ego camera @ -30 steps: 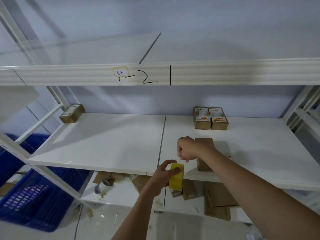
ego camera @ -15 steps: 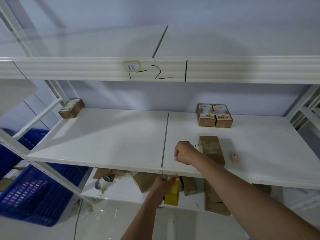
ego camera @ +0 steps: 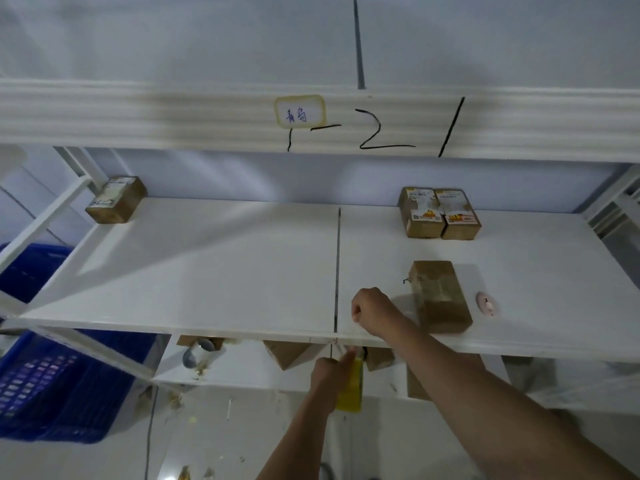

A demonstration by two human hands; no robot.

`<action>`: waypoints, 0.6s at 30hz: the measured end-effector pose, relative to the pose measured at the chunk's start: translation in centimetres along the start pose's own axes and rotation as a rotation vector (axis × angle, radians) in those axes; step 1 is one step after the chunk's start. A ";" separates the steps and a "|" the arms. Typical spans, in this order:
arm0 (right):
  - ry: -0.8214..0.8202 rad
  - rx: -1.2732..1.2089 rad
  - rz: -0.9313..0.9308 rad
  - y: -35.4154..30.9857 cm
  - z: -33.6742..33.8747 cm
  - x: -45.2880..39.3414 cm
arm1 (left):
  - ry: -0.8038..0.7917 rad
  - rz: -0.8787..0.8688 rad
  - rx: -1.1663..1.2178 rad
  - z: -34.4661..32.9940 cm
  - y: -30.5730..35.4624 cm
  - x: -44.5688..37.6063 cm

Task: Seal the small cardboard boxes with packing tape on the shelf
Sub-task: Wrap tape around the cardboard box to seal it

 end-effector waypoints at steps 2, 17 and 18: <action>0.007 0.015 -0.006 0.2 -0.5 -0.4 | -0.003 0.007 -0.005 -0.3 0.0 -0.6; 0.084 0.076 -0.004 1.0 -1.7 -1.0 | -0.060 0.023 0.005 -0.7 0.1 -1.3; 0.103 0.078 -0.006 1.2 -1.6 -1.0 | -0.067 0.011 0.008 -0.7 0.2 -1.3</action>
Point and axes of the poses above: each hand's wrist, its own x-axis away from the middle knuckle, its own z-axis out of the back of the hand, y = z × x, the point moved 7 cm from there along -x, towards the middle knuckle, and after that the axes turned 9 degrees about y, right-handed, at the moved point
